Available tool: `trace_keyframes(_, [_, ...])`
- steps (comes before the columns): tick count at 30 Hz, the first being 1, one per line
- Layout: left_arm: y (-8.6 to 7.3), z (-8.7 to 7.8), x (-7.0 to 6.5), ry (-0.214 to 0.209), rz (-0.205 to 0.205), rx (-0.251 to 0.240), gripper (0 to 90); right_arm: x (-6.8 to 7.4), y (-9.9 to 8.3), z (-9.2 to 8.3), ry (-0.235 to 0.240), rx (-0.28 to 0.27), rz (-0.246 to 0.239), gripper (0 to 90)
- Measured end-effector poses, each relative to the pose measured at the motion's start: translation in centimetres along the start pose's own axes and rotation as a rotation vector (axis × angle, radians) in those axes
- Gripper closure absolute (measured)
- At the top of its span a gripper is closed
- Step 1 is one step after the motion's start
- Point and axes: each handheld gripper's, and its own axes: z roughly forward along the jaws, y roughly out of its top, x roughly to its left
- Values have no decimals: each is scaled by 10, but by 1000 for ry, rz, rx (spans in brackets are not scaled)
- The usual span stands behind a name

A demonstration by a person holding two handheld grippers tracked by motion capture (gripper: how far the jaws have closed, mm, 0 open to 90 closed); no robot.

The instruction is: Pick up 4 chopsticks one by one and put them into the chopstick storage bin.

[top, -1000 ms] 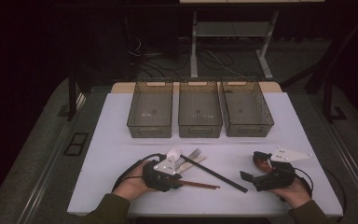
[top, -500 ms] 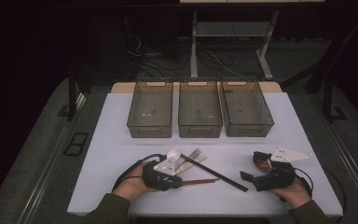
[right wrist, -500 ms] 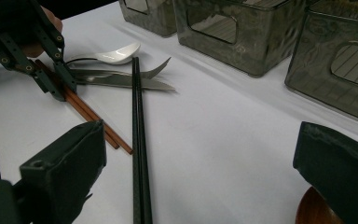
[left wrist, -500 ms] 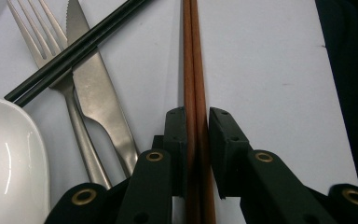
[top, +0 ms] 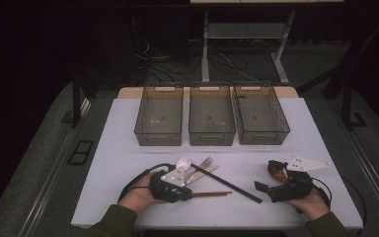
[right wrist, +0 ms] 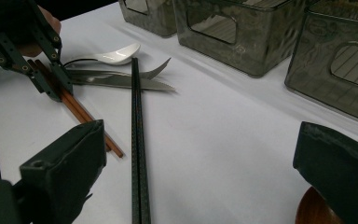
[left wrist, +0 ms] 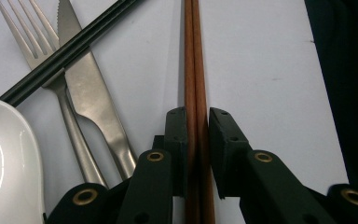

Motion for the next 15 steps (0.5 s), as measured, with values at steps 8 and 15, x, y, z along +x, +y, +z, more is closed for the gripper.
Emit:
trace_keyframes(8, [-4, -15, 9, 46, -48, -69, 773, 0, 0, 0, 1, 2, 5, 28])
trace_keyframes(15, [-10, -19, 17, 99, -89, -65, 773, 0, 0, 0, 1, 2, 4, 28])
